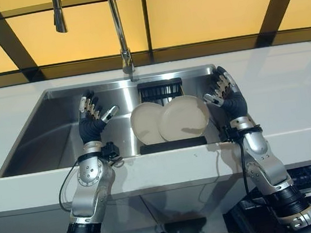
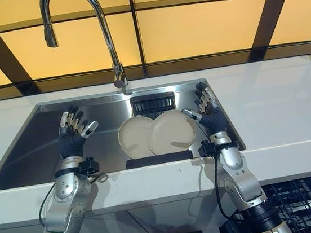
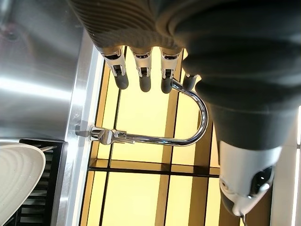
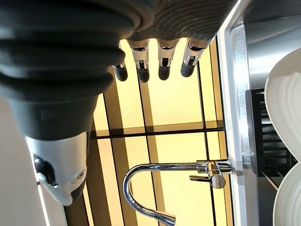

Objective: Pick up plates and place into dishwasher.

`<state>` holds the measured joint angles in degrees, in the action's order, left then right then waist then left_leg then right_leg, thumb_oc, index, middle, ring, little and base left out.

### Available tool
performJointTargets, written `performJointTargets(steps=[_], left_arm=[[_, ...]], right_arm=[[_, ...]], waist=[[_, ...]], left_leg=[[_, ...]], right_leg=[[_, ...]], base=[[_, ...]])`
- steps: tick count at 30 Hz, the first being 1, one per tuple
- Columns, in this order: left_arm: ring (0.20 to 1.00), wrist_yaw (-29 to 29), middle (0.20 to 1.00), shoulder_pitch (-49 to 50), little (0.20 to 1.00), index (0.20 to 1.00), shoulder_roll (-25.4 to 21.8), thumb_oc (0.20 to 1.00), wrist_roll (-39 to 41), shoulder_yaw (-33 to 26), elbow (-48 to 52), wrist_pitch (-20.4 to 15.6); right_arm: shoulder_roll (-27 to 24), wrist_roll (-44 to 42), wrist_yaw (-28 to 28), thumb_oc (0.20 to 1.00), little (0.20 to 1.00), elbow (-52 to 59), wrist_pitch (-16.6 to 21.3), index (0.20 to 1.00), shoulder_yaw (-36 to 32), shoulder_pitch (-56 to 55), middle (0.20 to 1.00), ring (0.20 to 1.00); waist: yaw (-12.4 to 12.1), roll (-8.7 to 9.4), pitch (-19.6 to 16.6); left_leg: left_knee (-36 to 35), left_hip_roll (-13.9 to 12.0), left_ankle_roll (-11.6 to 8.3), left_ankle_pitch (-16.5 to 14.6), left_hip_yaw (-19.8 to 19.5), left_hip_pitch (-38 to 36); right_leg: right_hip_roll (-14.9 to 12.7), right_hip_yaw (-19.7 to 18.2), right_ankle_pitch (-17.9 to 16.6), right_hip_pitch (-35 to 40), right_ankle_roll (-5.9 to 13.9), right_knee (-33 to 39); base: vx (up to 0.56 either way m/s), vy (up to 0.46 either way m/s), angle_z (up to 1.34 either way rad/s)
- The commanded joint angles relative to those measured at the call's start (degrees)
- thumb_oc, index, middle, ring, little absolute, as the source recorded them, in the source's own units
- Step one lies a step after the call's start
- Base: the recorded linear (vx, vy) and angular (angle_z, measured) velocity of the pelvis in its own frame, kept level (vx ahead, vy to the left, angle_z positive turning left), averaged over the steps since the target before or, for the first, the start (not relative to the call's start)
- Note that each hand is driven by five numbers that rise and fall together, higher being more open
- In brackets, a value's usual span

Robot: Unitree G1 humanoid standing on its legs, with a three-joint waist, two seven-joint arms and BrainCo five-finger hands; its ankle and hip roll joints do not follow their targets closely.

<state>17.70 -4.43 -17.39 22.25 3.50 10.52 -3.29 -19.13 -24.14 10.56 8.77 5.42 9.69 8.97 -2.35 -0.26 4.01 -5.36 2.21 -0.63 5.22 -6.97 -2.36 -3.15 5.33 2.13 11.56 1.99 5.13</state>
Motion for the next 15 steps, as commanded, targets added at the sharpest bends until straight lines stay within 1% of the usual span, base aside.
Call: performJointTargets(steps=[1,7,15], left_arm=[[1.000,-0.52,1.000,-2.40,1.000,1.000,-1.93,1.000,0.12,-0.25,0.93,-2.48],[1.000,-2.20,1.000,-2.16,1.000,1.000,-2.25,1.000,0.21,-0.40,1.15,-3.81],[1.000,-3.17,1.000,-2.70,1.000,1.000,-2.92,1.000,-1.66,-0.45,1.34,-3.93]], right_arm=[[-0.30,1.24,0.42,1.000,1.000,3.99,4.37,1.000,-1.17,1.70,1.000,1.000],[-0.59,0.93,0.31,1.000,1.000,4.33,4.21,1.000,-1.54,1.49,1.000,1.000],[-0.77,0.95,0.61,1.000,1.000,4.08,4.25,1.000,-1.16,1.85,1.000,1.000]], waist=[[-0.23,0.47,-3.19],[-0.15,0.47,-3.13],[-0.11,0.43,-3.17]], left_leg=[[0.36,-3.01,-0.49,-2.65,1.48,-3.02],[0.36,-3.03,-0.48,-2.61,1.50,-3.02],[0.36,-3.35,-0.68,-2.56,1.79,-3.01]], right_leg=[[-1.37,-2.28,-5.56,-5.05,1.30,-0.13],[-1.28,-2.40,-5.64,-5.12,1.27,-0.13],[-1.05,-2.45,-5.60,-5.20,1.22,-0.13]], base=[[0.00,0.000,0.00],[0.00,0.000,0.00],[0.00,-0.004,0.00]])
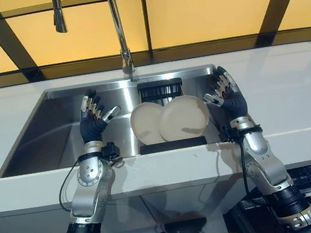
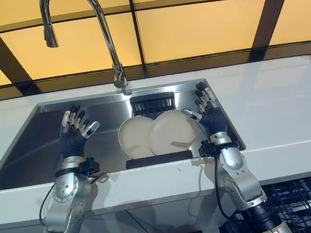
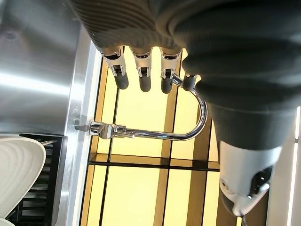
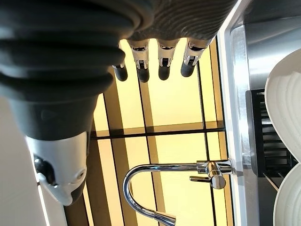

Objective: Pick up plates and place into dishwasher.

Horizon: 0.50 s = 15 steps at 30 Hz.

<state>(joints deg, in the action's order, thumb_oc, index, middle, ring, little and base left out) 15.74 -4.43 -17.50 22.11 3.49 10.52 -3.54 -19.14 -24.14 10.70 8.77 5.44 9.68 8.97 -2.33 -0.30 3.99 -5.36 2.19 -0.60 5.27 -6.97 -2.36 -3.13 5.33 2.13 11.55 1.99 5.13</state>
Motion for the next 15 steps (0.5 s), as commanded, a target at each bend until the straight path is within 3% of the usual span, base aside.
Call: performJointTargets(steps=[1,15], left_arm=[[1.000,-1.32,1.000,-2.83,1.000,1.000,-2.96,1.000,-1.78,-0.41,1.37,-3.63],[1.000,-3.28,1.000,-6.47,1.000,1.000,-9.64,1.000,-10.50,-1.65,0.50,-2.49]], right_arm=[[-0.80,0.94,0.52,1.000,1.000,4.17,4.03,1.000,-1.13,1.99,1.000,1.000],[-2.60,-0.22,-0.22,1.000,1.000,4.89,2.24,1.000,-0.16,1.58,1.000,1.000]], waist=[[-0.10,0.48,-3.17],[1.44,0.46,-3.34]], left_leg=[[0.36,-3.39,-0.76,-2.60,1.84,-3.01],[2.44,-4.82,-2.22,-2.26,2.70,-2.72]], right_leg=[[-1.01,-2.47,-5.59,-5.20,1.20,-0.13],[1.40,-4.84,-5.35,-5.49,-0.04,-0.30]], base=[[-0.01,-0.038,0.00],[0.01,-0.085,-0.01]])
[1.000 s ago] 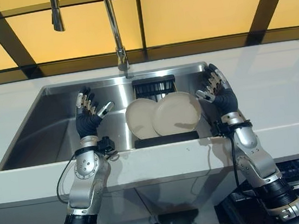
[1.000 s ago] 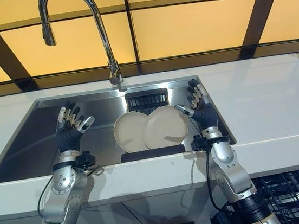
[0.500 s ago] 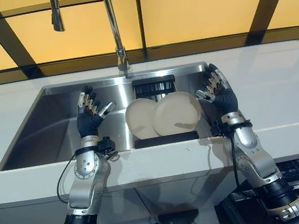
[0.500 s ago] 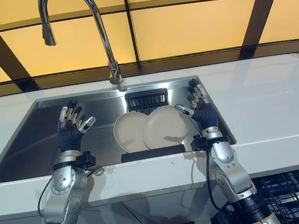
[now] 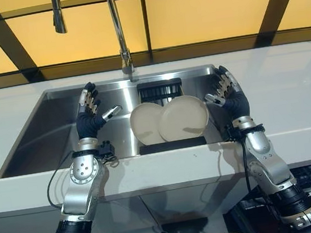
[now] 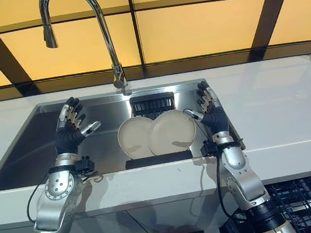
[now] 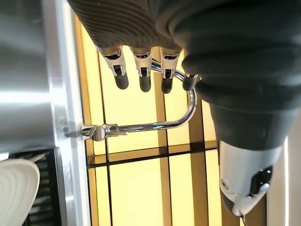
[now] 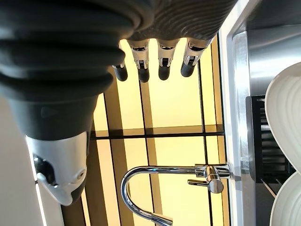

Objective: Pick up plates and place into dishwasher.

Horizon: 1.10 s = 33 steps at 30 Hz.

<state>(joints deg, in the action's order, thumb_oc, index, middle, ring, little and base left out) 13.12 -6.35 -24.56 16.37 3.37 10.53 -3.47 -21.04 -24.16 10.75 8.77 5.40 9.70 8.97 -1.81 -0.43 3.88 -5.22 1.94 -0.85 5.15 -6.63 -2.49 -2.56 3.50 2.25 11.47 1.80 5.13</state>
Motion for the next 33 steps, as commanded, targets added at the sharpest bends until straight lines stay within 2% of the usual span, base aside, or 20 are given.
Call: performJointTargets(steps=[1,3,5,7,10,13,18,20,23,29,33], left_arm=[[1.000,-0.98,1.000,-4.75,1.000,1.000,-3.00,1.000,-5.69,-1.69,0.32,-2.78],[1.000,-1.96,1.000,-5.25,1.000,1.000,-4.85,1.000,-6.45,-1.86,-0.59,-2.86],[1.000,-2.33,1.000,-5.77,1.000,1.000,-5.94,1.000,-6.37,-2.16,-2.63,-3.52],[1.000,-1.81,1.000,-6.57,1.000,1.000,-7.44,1.000,-8.11,-1.94,-5.32,-4.91],[1.000,-2.67,1.000,-7.17,1.000,1.000,-10.02,1.000,-8.76,-2.32,-7.24,-4.24],[1.000,-3.65,1.000,-7.88,1.000,1.000,-10.78,1.000,-10.39,-1.98,-8.46,-2.87],[1.000,-2.35,1.000,-11.76,1.000,1.000,-13.21,1.000,-11.86,-0.27,-11.38,-0.43],[1.000,-1.70,1.000,-12.92,1.000,1.000,-13.90,1.000,-12.58,0.10,-12.57,-0.20],[1.000,-1.10,1.000,-13.52,1.000,1.000,-14.56,1.000,-14.26,0.03,-13.98,0.18],[1.000,-5.94,1.000,-12.61,1.000,1.000,-18.64,1.000,-16.07,-0.43,-15.89,2.35],[1.000,-7.45,1.000,-13.21,1.000,1.000,-19.65,1.000,-15.64,0.04,-19.88,3.80]], right_arm=[[-0.89,-0.29,-0.30,1.000,1.000,4.90,2.14,1.000,-0.14,1.54,1.000,1.000],[-1.86,-0.72,-0.46,1.000,1.000,5.09,2.49,1.000,-0.13,0.94,1.000,1.000],[-1.90,-0.41,-0.28,1.000,1.000,4.86,3.26,1.000,0.20,0.53,1.000,1.000],[-1.74,0.06,-0.07,1.000,1.000,3.94,3.77,1.000,1.07,1.12,1.000,1.000],[-2.02,0.60,0.36,1.000,1.000,3.12,2.54,1.000,2.11,2.57,1.000,1.000],[-2.92,-0.29,0.07,1.000,1.000,3.50,1.21,1.000,1.16,1.86,1.000,1.000],[-4.41,-1.80,-1.87,1.000,1.000,3.89,-1.27,1.000,0.00,1.12,1.000,1.000],[-4.82,-1.90,-2.10,1.000,1.000,4.00,-1.92,1.000,-0.02,1.65,1.000,1.000],[-5.06,-1.76,-2.63,1.000,1.000,3.61,-2.56,1.000,-0.20,2.28,1.000,1.000],[-6.15,-2.02,-4.22,1.000,1.000,3.76,-3.13,1.000,-1.50,1.16,1.000,1.000],[-6.26,-1.45,-4.23,1.000,1.000,3.89,-3.46,1.000,-1.64,0.80,1.000,1.000]], waist=[[1.08,0.71,-3.13],[1.59,1.46,-1.94],[1.63,1.55,-0.35],[1.54,1.31,0.67],[1.38,0.54,0.92],[2.57,0.14,0.46],[5.53,-1.23,-0.15],[6.28,-1.67,0.21],[7.31,-2.45,1.16],[8.80,-3.26,3.40],[9.39,-3.44,4.55]], left_leg=[[3.72,-4.52,-2.18,-2.67,2.58,-2.22],[11.91,-3.39,-2.25,-5.02,2.66,0.10],[17.43,-1.94,-1.74,-4.11,1.12,2.95],[17.59,-0.21,-0.62,-3.73,-1.82,3.99],[12.82,2.05,0.81,-4.27,-6.33,2.21],[11.15,2.25,0.85,-4.81,-5.66,1.03],[6.95,1.01,0.39,-4.52,-2.54,-0.85],[6.05,0.99,0.36,-4.09,-1.62,-0.83],[5.30,1.14,0.81,-5.04,-0.33,-1.52],[6.36,2.19,1.88,-6.42,2.15,-2.29],[7.72,2.97,2.58,-7.10,2.91,-2.29]], right_leg=[[0.87,-3.10,-5.47,-5.48,0.03,-0.46],[0.80,-3.80,-5.73,-5.50,-0.52,-1.19],[1.17,-4.99,-6.30,-5.62,-0.89,-1.96],[1.48,-6.89,-7.07,-5.95,-0.89,-2.18],[1.93,-10.26,-7.54,-6.45,-0.64,-1.88],[1.75,-11.46,-7.76,-6.78,-0.30,-1.28],[0.64,-12.76,-7.70,-7.72,0.82,-0.80],[0.05,-13.30,-8.24,-9.00,1.31,-1.23],[-0.73,-14.07,-7.98,-10.26,1.86,-2.11],[-1.76,-16.20,-7.90,-11.55,3.12,-4.83],[-2.12,-17.12,-7.72,-12.36,3.92,-7.12]], base=[[0.01,-0.107,-0.02],[0.04,-0.128,-0.03],[0.03,-0.075,-0.11],[0.04,0.022,-0.28],[0.08,0.101,-0.55],[0.11,0.161,-0.69],[0.12,0.189,-0.25],[0.02,0.195,-0.29],[0.02,0.192,-0.19],[0.04,0.159,-0.17],[0.04,0.112,-0.14]])
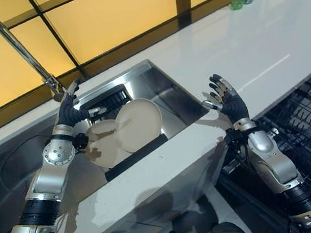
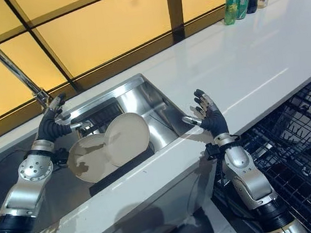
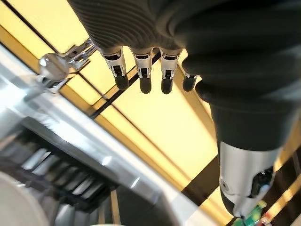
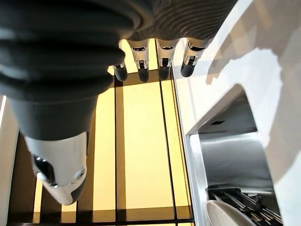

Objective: Pick up plates and place into dishwasher.

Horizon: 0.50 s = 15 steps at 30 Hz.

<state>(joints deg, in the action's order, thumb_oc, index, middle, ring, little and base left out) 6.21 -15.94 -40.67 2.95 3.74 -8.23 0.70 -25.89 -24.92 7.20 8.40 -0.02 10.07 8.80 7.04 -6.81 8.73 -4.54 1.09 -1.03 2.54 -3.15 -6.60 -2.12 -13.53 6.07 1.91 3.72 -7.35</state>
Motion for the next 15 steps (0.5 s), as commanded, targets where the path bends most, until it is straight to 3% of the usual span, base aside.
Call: performJointTargets(steps=[1,4,8,15], left_arm=[[1.000,-0.91,1.000,-3.76,1.000,1.000,-3.60,1.000,-2.26,-0.27,-2.04,-0.03],[1.000,-2.70,1.000,-4.03,1.000,1.000,-3.80,1.000,-1.94,0.30,-4.39,0.31],[1.000,-9.51,1.000,-4.21,1.000,1.000,-3.92,1.000,1.46,1.06,-6.35,0.04],[1.000,-20.35,1.000,-5.37,1.000,1.000,-3.30,1.000,15.66,2.10,-7.61,-0.48]], right_arm=[[-1.36,-0.41,-0.71,1.000,1.000,4.28,1.85,1.000,-2.06,0.80,1.000,1.000],[-1.42,0.02,-0.25,1.000,1.000,4.63,1.54,1.000,-2.07,0.46,1.000,1.000],[-1.81,0.22,-0.17,1.000,1.000,4.94,1.17,1.000,-2.75,-0.29,1.000,1.000],[-1.90,1.14,-0.90,1.000,1.000,4.81,1.45,1.000,-3.20,-1.00,1.000,1.000]], waist=[[0.67,2.89,-0.05],[1.02,2.85,0.49],[1.52,2.56,1.41],[2.26,1.84,3.06]], left_leg=[[7.28,4.00,2.90,-4.57,-0.46,1.87],[7.54,4.41,3.27,-4.71,-0.22,1.96],[7.86,4.75,3.61,-4.79,0.42,2.29],[8.72,4.97,3.90,-5.01,1.97,3.53]], right_leg=[[-2.63,-0.28,-11.51,-3.06,2.20,4.82],[-2.77,-0.74,-11.48,-3.84,2.68,3.73],[-2.75,-1.38,-11.69,-5.09,3.28,2.66],[-2.75,-2.09,-12.28,-6.86,3.83,2.15]], base=[[0.04,0.091,-0.05],[0.02,0.087,-0.08],[0.03,0.074,-0.12],[0.01,0.052,-0.13]])
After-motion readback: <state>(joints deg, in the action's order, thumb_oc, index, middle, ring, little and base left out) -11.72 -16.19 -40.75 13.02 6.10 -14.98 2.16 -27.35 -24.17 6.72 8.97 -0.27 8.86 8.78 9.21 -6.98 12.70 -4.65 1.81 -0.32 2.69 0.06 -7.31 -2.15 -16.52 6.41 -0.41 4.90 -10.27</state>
